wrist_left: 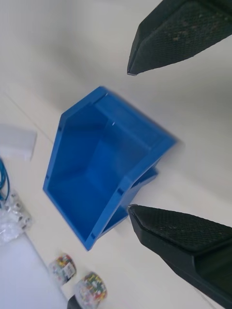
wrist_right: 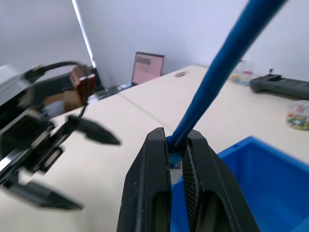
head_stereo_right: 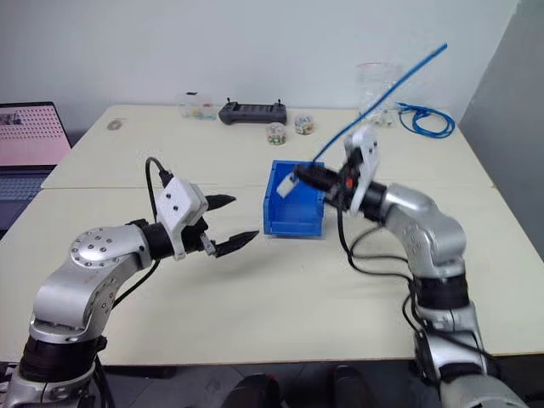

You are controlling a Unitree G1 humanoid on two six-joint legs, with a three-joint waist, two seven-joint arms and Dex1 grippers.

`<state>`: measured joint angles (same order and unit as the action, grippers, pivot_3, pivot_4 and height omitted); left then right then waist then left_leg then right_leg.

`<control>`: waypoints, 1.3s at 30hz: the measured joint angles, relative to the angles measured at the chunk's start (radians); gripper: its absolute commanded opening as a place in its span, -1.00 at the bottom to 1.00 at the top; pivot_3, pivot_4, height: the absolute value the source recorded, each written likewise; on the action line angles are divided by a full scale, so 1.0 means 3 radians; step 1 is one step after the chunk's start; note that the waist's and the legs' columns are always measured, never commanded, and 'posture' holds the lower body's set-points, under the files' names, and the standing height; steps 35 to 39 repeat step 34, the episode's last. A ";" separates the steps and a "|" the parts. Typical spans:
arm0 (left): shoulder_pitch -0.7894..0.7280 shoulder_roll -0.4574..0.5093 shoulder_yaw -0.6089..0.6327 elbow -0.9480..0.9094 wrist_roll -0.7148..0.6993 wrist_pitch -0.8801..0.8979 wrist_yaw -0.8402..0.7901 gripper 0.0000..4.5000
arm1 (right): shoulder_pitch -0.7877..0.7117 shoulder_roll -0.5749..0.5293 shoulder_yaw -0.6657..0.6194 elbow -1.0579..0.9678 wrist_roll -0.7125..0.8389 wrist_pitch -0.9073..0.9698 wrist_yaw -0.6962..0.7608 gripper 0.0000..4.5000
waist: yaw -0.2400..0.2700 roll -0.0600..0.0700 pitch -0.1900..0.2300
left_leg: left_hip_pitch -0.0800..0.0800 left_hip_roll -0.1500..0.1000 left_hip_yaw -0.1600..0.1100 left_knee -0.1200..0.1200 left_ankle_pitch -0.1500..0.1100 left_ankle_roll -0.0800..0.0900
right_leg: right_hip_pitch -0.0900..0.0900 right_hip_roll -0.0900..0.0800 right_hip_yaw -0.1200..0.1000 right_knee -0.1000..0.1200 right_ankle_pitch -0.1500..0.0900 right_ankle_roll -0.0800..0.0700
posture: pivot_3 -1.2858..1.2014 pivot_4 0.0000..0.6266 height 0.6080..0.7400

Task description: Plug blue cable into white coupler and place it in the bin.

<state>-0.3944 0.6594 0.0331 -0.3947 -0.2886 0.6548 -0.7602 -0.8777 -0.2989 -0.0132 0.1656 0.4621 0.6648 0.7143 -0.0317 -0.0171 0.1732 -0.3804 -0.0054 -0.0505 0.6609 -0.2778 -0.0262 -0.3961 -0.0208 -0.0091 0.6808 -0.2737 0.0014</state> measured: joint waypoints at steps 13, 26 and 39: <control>-0.0275 -0.0051 -0.0067 0.0392 0.0004 -0.0037 0.0097 1.00 | -0.0954 -0.0698 0.0502 0.1878 -0.0812 -0.0470 0.0937 0.67 | 0.0031 -0.0005 0.0010 | -0.0067 -0.0005 0.0005 0.0008 0.0001 -0.0001 | -0.0052 -0.0012 -0.0001 -0.0008 0.0002 -0.0002 | 0.03 -0.52 1.00; 0.0082 0.0187 0.0427 0.0549 -0.0062 0.0204 0.0314 1.00 | 0.1312 -0.1174 -0.0185 -0.1065 -0.0026 0.0381 0.0870 0.99 | 0.0002 -0.0005 0.0018 | -0.0050 0.0001 -0.0002 0.0010 0.0001 -0.0001 | -0.0044 -0.0005 -0.0002 0.0006 0.0004 -0.0002 | 0.03 -0.52 1.00; 0.0087 0.0242 0.0500 0.0592 -0.0217 0.0271 0.0236 1.00 | 0.1396 -0.0969 -0.0381 -0.1561 0.0303 0.0594 0.0441 0.99 | 0.0017 -0.0006 0.0019 | -0.0040 -0.0001 -0.0005 0.0010 0.0003 -0.0002 | -0.0030 -0.0004 -0.0005 0.0001 0.0006 -0.0001 | 0.03 -0.52 1.00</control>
